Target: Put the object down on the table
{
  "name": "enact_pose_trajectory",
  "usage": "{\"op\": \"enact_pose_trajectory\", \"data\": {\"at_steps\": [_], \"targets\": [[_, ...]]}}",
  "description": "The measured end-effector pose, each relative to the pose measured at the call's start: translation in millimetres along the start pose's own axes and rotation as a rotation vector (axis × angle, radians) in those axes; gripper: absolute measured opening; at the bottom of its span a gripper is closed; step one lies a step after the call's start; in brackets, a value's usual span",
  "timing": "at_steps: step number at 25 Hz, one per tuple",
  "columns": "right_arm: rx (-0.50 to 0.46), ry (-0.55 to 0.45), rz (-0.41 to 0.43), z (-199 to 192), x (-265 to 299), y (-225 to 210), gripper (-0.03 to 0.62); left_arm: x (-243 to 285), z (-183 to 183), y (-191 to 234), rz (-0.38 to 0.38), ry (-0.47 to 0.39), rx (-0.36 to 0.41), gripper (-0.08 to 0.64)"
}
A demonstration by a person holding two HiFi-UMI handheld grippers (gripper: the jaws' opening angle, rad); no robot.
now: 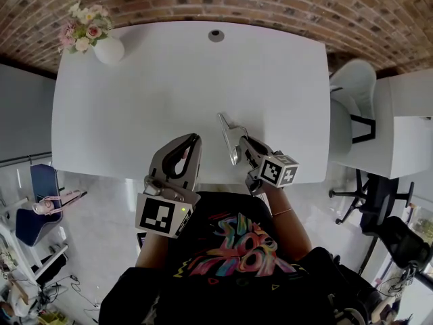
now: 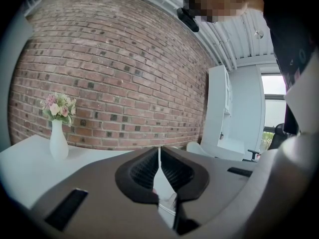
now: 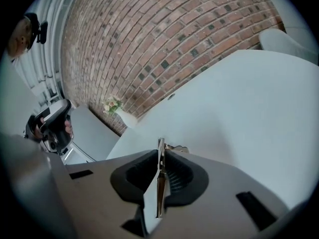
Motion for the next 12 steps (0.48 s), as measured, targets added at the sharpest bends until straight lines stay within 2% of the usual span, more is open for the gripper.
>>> {"op": "enact_pose_trajectory", "data": {"at_steps": [5,12], "targets": [[0.036,-0.055,0.024,4,-8,0,0.08,0,3,-3,-0.008,-0.009,0.008,0.032],[0.006,-0.16,0.033,20,-29,5,0.086,0,10,-12,-0.031,-0.024,0.026,0.032]]}}
Point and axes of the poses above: the fingertips, and each gripper's own axes: x forward along the fingers, y to its left, z out of its top, the point moved 4 cm from there along -x, backward along the fingers, and after that the axes turned 5 degrees about x, right-handed, at the moved point
